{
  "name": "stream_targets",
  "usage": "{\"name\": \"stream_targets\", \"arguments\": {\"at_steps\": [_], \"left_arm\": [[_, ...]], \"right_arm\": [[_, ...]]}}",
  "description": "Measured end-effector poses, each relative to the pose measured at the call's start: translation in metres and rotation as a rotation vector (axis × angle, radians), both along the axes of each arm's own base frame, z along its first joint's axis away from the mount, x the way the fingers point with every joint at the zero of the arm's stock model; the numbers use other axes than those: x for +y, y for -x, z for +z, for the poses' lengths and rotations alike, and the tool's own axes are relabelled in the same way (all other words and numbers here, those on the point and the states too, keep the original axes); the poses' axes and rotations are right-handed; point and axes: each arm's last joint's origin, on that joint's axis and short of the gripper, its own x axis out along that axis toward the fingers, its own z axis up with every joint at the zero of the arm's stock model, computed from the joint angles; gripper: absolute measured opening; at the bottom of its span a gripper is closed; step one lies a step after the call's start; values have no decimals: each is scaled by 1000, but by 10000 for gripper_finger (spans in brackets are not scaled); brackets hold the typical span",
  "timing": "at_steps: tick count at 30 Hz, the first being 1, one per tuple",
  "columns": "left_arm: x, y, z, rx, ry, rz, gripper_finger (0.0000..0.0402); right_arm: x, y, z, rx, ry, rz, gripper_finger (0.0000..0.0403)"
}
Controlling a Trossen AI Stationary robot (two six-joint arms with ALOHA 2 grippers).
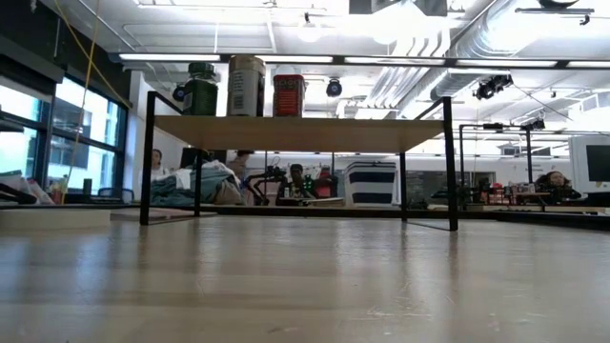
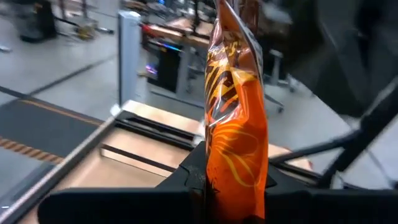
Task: Shelf spices
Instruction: Put the brown pack on the shelf
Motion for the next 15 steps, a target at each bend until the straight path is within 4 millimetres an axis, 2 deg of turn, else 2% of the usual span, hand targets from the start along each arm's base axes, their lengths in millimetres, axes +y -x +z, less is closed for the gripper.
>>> {"name": "stream_targets", "arguments": {"at_steps": [6,9,11,15], "left_arm": [[-16,-3,1,-27,21,-108,31],[-25,-1,4,-36,-1,-134,31],[-27,1,2,-11,-5,-143,31],[-21,2,-9,101,-31,-33,31]], "right_arm": [[-18,2,-4,51,115,-281,1],[-23,2,-1,21,100,-344,1],[-24,2,4,-23,85,-321,1],[-17,0,9,-77,26,-104,0]]}}
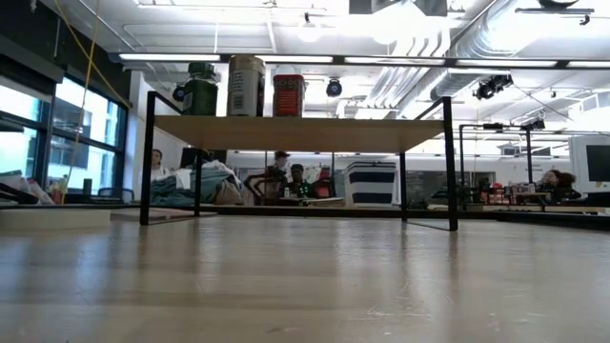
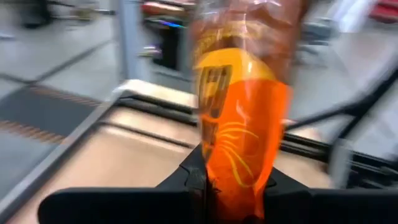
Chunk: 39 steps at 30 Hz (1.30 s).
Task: Shelf spices
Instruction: Put the brown pack on the shelf
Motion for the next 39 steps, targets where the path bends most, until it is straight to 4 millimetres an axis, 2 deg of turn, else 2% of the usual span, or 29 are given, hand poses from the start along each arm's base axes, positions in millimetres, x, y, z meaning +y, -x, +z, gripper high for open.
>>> {"name": "stream_targets", "arguments": {"at_steps": [3,6,8,12,15,17,20,25,29,33,36,39], "left_arm": [[9,0,2,-17,-6,70,30],[10,0,7,-70,25,-14,30],[6,1,10,-85,29,-62,30],[6,12,17,-102,18,-45,30],[7,14,18,-92,-3,-44,30],[7,13,17,-95,-1,-49,30],[10,12,24,-163,5,-74,30],[16,10,30,-236,9,-96,30],[20,18,37,-273,36,-92,29],[19,26,45,-325,49,-145,29],[16,25,46,-329,79,-221,29],[13,23,45,-331,88,-271,29]], "right_arm": [[6,1,-3,29,-9,38,0],[3,10,2,33,67,-91,0],[-1,24,14,2,95,-169,0],[-6,61,38,-86,61,-203,1],[-8,78,41,-88,6,-208,13],[-8,82,38,-60,-37,-213,33],[-7,76,28,-20,-93,-220,78],[-2,38,9,14,-101,-205,165],[1,22,16,-108,-128,-126,218],[1,13,19,-159,-94,-82,243],[-2,9,16,-143,-70,-63,245],[-4,9,22,-191,-97,46,245]]}}
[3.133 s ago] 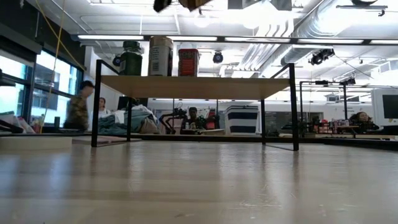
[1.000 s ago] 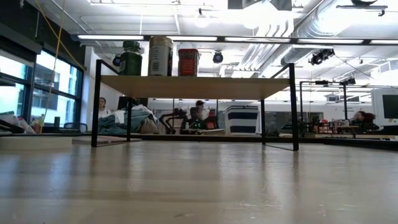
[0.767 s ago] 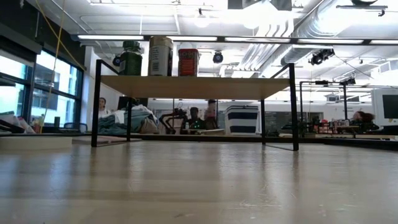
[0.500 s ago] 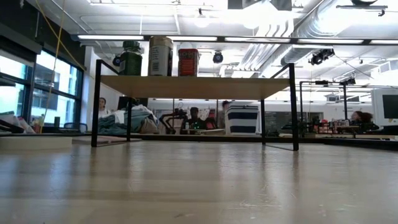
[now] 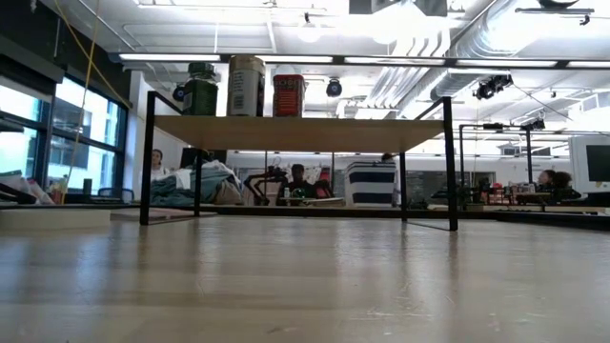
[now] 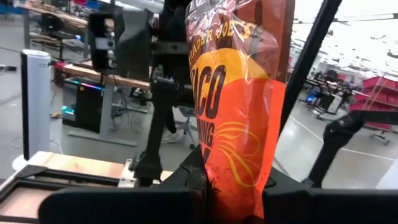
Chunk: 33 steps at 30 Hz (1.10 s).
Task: Shelf spices
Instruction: Put the brown pack on the shelf
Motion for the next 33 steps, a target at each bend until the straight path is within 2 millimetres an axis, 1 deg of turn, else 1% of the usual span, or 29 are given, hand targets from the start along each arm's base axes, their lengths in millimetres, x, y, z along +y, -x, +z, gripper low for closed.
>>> {"name": "stream_targets", "arguments": {"at_steps": [3,8,10,11,12,14,17,18,19,21,22,24,27,31,33], "left_arm": [[0,-5,-2,1,0,-2,29],[1,-14,-4,-27,-2,-1,29],[1,-18,-6,-21,-2,-1,29],[1,-20,-8,-15,-4,-1,29],[1,-22,-9,-11,-3,-1,29],[1,-25,-10,-17,-4,0,29],[3,-26,-10,-31,-5,4,29],[4,-26,-10,-30,-6,9,29],[6,-27,-10,-28,-5,24,29],[9,-26,-10,-31,-15,68,29],[11,-24,-9,-31,-29,86,31],[14,-18,-7,-25,-62,114,51],[20,3,-2,24,-89,217,95],[26,33,-5,190,-118,369,133],[27,45,-9,261,-129,448,143]], "right_arm": [[1,0,3,-30,5,65,245],[2,0,3,-30,20,101,245],[2,0,3,-31,20,100,237],[2,0,3,-31,25,100,227],[2,0,3,-30,31,99,210],[2,0,3,-28,44,99,162],[2,-2,2,-22,47,97,57],[2,-3,1,-20,54,97,29],[2,-3,1,-18,62,92,17],[1,-2,1,-15,64,58,14],[0,-1,2,-13,68,44,9],[-1,2,3,-7,76,24,6],[-3,17,8,5,94,-39,4],[-8,42,19,-9,90,-122,3],[-10,48,19,17,75,-178,3]]}}
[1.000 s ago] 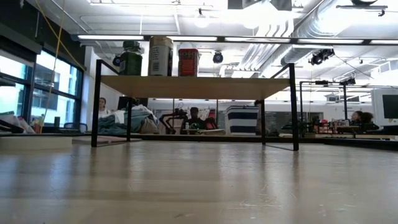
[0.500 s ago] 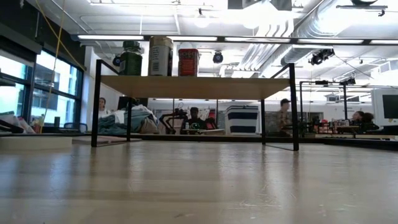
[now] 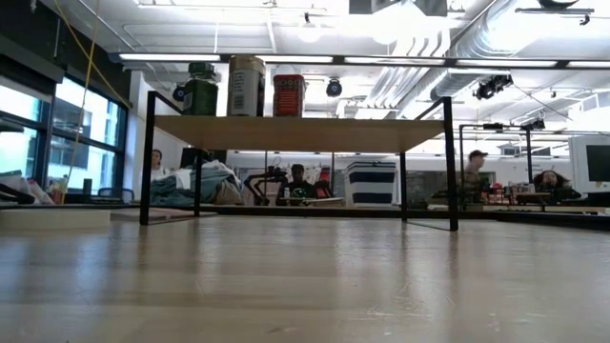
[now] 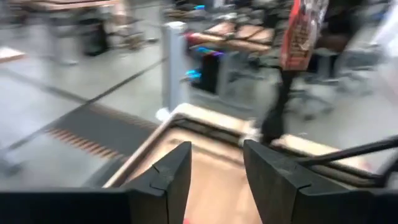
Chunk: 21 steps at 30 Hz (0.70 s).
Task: Shelf spices
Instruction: Put the brown pack on the shelf
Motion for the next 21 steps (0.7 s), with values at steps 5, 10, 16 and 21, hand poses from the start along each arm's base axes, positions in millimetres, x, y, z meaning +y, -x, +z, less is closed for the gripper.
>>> {"name": "stream_targets", "arguments": {"at_steps": [5,10,16,21], "left_arm": [[2,36,11,-6,-50,186,150],[3,54,15,8,-110,290,151],[2,62,14,44,-117,311,151],[2,62,12,63,-115,297,152]], "right_arm": [[-6,2,-17,101,-134,-221,2],[-6,-13,-54,265,-241,-468,1],[-1,-39,-95,332,-292,-696,1],[3,-72,-127,316,-316,-792,0]]}}
